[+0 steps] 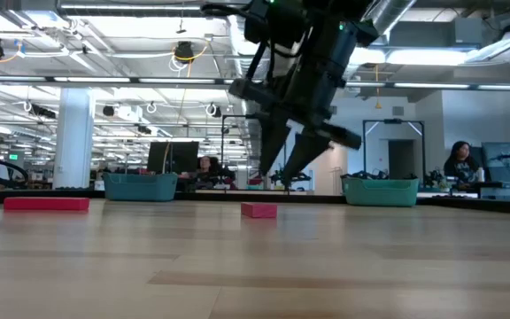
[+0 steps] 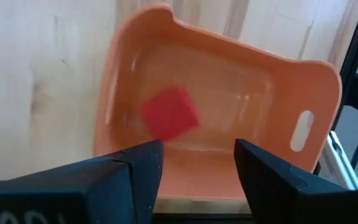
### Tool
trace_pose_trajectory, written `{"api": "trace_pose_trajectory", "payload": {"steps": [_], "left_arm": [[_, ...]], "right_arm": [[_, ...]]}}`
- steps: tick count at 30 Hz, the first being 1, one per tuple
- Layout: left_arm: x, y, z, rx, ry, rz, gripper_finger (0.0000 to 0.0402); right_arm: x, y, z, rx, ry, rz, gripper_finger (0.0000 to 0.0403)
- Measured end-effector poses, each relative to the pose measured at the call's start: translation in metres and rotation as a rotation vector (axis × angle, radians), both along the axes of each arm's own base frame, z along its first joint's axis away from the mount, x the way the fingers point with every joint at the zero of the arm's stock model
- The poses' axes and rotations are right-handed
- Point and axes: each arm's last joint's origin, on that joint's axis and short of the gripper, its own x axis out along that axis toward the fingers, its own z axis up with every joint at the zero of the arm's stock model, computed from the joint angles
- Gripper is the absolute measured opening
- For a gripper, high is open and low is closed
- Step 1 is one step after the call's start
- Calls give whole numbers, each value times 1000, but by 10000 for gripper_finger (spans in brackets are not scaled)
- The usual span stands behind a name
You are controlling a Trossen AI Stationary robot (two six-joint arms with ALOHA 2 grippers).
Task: Sort & place blocks by color
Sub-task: Put the right red block into the orange bin
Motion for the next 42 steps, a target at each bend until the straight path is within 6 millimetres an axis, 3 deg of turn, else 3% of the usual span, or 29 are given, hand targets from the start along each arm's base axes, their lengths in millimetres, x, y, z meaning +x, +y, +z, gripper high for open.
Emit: {"api": "trace_pose_trajectory", "payload": {"steps": [8,14,19,23,27,30,34,38,42], "left_arm": [[3,-10,-2,-79,30,155,200],[4,-12,2,-143,40,236,182],[13,-12,14,-201,42,356,162],[27,-9,31,-234,-15,430,145],[44,-2,48,-230,-164,505,133],[59,0,65,-244,-366,557,127],[73,-4,90,-268,-664,571,124],[81,-6,104,-283,-856,632,124],[84,-6,114,-330,-946,697,124]], "right_arm": [[18,-3,-36,77,-19,14,253],[18,-9,-56,97,65,5,256],[13,-16,-58,20,155,163,231],[10,-21,-51,-18,169,289,171],[10,-27,-49,-42,172,422,102],[9,-29,-49,34,153,488,97],[5,-18,-31,23,121,571,50],[-6,2,19,10,-14,673,25],[-11,13,57,-183,-136,696,4]]}}
